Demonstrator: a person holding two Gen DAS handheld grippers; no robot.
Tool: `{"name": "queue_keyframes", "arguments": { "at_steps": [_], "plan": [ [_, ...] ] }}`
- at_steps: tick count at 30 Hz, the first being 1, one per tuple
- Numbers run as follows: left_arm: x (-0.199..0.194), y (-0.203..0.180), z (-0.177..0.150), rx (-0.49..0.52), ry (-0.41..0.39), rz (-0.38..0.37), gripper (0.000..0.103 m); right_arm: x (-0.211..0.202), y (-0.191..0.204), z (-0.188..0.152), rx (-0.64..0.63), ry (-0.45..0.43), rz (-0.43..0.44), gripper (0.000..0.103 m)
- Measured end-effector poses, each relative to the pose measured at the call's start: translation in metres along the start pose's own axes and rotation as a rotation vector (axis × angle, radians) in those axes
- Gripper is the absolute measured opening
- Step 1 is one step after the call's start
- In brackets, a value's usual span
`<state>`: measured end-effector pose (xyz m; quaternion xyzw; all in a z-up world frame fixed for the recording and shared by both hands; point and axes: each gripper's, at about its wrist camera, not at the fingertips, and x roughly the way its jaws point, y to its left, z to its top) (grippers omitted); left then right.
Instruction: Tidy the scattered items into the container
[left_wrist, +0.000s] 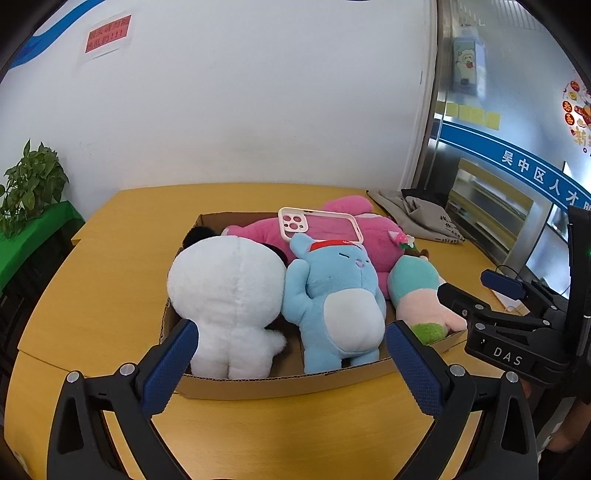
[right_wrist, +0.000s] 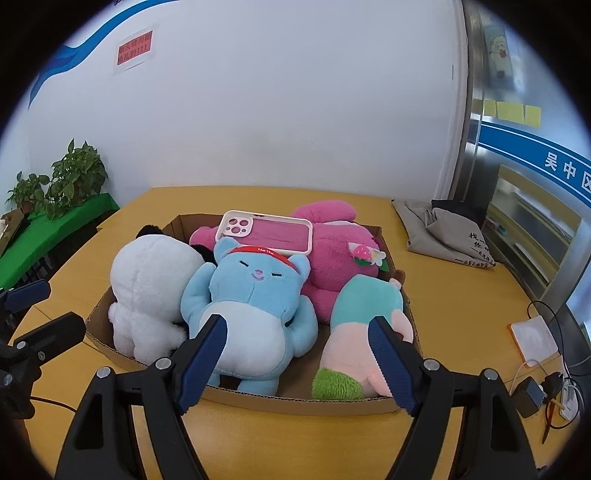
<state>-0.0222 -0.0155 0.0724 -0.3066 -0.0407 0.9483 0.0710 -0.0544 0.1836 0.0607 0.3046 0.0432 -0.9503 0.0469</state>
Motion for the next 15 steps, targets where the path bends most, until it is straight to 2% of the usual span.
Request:
{"name": "queue_keyframes", "arguments": {
  "at_steps": [15],
  "plan": [
    [0.0008,-0.0057,-0.0041,0.005,0.007,0.006,0.103,0.0023,-0.0031,-0.0057,0.002,0.023,-0.012,0.079]
  ]
}}
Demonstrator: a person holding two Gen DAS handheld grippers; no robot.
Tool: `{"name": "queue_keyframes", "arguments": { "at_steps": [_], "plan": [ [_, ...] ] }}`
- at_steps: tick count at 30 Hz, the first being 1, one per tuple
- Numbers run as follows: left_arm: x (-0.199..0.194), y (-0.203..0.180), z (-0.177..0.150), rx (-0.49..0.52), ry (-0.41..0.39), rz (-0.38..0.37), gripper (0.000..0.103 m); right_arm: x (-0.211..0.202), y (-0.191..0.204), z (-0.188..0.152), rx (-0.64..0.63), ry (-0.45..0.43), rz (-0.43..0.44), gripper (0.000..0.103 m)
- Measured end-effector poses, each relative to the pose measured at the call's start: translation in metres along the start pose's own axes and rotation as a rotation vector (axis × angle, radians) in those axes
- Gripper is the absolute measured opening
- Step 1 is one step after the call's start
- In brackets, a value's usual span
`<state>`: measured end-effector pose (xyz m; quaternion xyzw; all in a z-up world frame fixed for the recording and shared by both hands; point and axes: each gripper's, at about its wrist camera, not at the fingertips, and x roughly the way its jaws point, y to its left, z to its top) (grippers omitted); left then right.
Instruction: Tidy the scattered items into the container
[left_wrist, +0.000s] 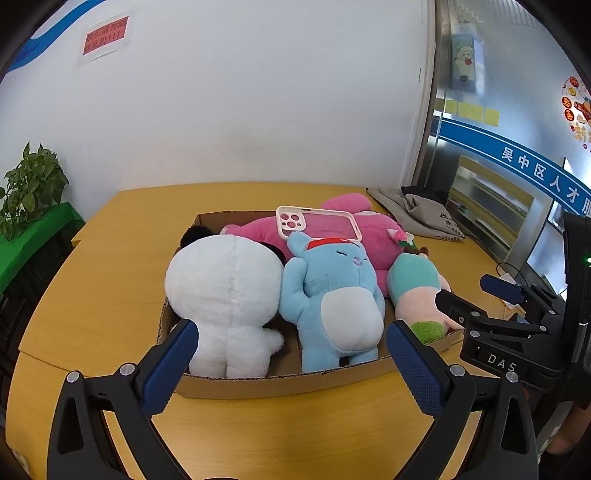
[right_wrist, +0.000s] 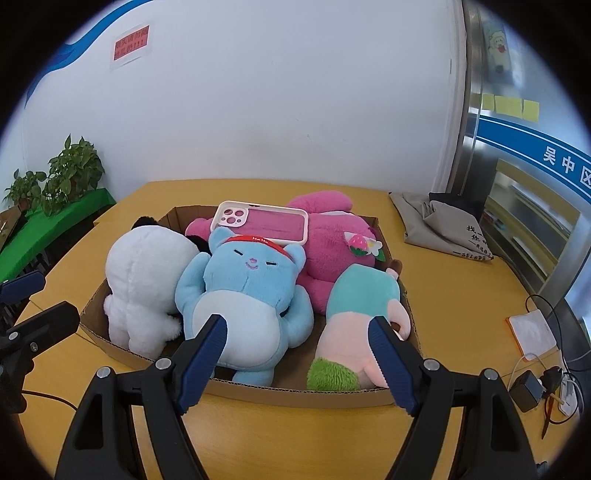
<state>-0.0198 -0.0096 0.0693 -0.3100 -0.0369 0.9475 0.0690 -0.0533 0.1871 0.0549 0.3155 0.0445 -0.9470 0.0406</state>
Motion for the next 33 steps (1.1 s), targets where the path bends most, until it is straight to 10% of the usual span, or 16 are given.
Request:
{"name": "queue_keyframes", "arguments": {
  "at_steps": [33],
  "plan": [
    [0.006,-0.011,-0.023,-0.02,0.117,0.019,0.103,-0.011,-0.008,-0.022,0.013,0.029,-0.004,0.079]
  ]
}}
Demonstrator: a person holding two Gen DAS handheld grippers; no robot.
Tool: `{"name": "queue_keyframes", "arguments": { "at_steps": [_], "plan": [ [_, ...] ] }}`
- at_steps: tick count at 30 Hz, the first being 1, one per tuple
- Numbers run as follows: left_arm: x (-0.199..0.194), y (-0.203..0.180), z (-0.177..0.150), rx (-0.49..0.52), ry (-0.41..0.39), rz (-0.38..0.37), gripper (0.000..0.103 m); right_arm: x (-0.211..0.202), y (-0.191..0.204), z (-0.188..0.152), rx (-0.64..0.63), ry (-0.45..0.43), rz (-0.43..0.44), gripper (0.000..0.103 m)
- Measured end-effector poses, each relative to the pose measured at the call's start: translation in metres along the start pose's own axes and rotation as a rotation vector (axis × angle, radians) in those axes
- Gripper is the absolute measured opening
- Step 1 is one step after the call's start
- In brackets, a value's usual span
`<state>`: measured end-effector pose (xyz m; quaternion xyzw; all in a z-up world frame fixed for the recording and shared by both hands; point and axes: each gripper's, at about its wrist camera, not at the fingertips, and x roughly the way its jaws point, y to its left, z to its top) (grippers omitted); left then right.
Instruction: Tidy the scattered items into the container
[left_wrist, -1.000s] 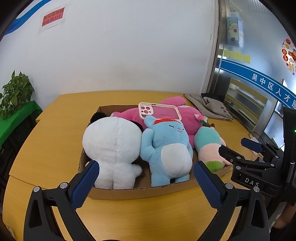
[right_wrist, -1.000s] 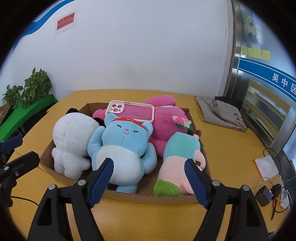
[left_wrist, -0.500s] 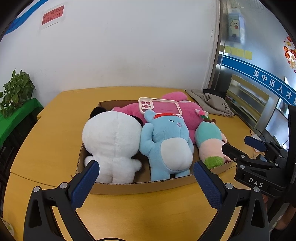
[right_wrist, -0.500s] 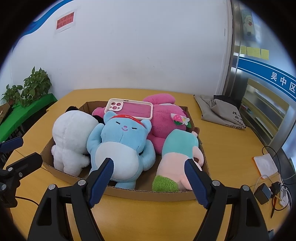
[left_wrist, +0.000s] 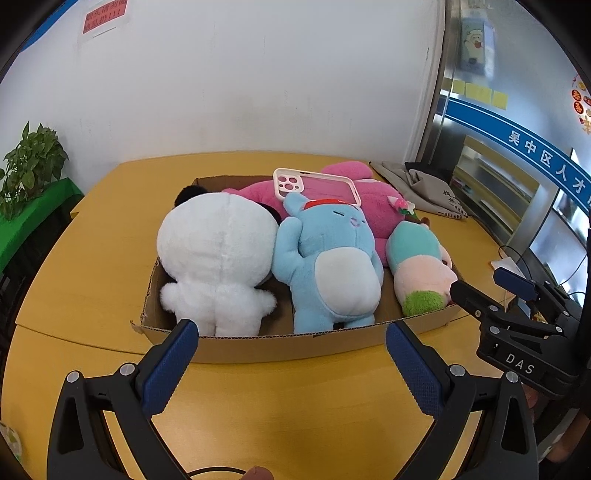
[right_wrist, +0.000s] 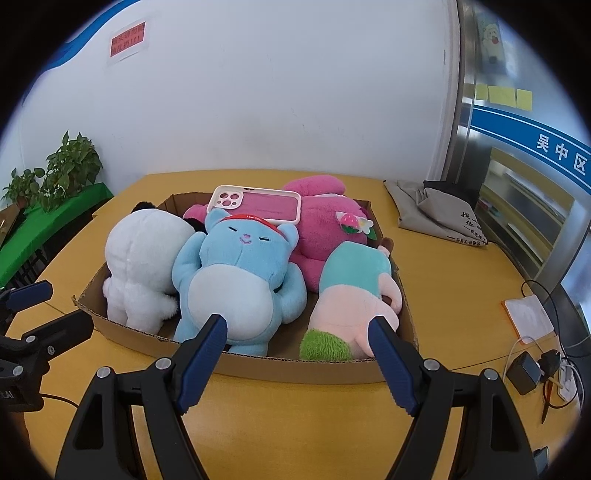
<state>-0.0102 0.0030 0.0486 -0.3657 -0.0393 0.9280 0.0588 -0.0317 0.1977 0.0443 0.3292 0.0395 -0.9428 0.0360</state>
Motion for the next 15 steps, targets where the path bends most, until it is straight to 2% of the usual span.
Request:
{"name": "queue_keyframes", "arguments": {
  "at_steps": [11,15],
  "plan": [
    [-0.0008,0.0003,-0.005,-0.018,0.015,-0.018,0.103,-0.003,-0.0001,-0.0024,0.001,-0.003,-0.001,0.079],
    [-0.0042,0.0,-0.0059,-0.018,0.0,0.003,0.103,-0.0045,0.0002,-0.0036,-0.002,-0.004,-0.003,0.079]
  ]
}}
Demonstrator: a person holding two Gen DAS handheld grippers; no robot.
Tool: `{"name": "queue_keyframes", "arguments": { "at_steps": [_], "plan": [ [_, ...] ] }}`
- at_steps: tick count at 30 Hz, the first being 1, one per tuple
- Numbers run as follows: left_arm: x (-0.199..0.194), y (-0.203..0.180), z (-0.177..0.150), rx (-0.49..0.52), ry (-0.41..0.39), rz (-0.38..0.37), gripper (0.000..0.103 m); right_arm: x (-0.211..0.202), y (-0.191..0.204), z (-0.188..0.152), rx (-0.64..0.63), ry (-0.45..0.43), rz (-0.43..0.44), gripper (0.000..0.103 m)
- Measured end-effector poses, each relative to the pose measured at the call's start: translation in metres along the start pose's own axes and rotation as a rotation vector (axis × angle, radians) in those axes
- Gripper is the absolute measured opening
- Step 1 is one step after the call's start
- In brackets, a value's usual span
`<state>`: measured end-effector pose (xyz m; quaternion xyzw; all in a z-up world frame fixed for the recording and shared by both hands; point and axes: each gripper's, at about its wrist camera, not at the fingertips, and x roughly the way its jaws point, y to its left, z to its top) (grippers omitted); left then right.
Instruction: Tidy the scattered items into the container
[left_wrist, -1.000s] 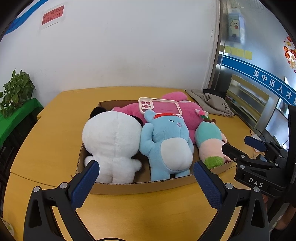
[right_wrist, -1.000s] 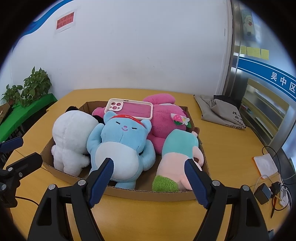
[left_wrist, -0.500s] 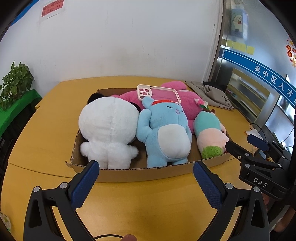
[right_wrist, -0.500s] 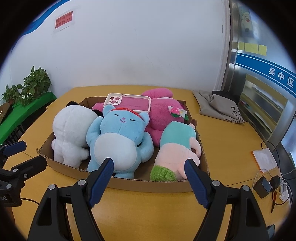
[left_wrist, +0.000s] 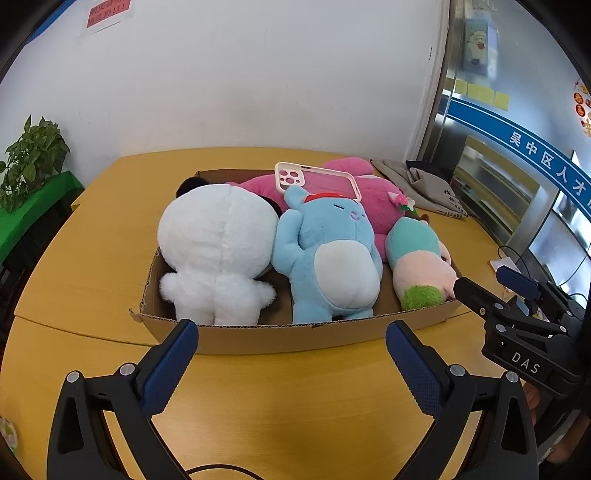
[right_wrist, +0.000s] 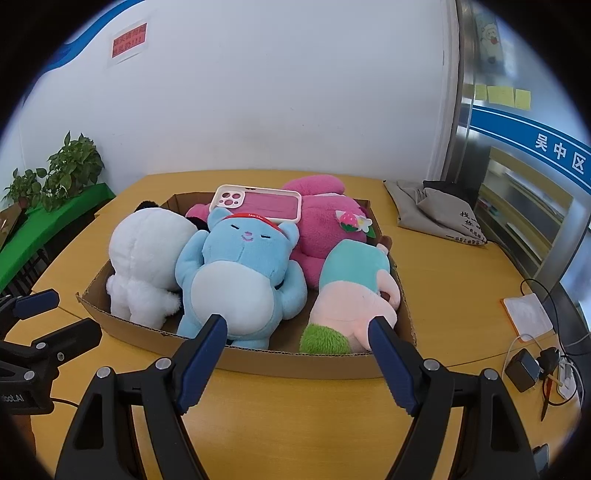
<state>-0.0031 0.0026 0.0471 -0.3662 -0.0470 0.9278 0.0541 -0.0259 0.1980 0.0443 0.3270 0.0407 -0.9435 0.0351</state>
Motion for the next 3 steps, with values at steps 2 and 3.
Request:
{"name": "queue_keyframes", "arguments": {
  "at_steps": [2,3],
  "plan": [
    [-0.0008,0.0001,-0.0005,0.002,-0.005,0.013,0.103,-0.0014,0.0009,-0.0002,-0.004,0.0,0.002,0.079],
    [-0.0009,0.0005,-0.0004,0.001,-0.006,0.016,0.103,-0.0018,0.0013,-0.0002,-0.006,-0.001,0.002,0.079]
  ]
}}
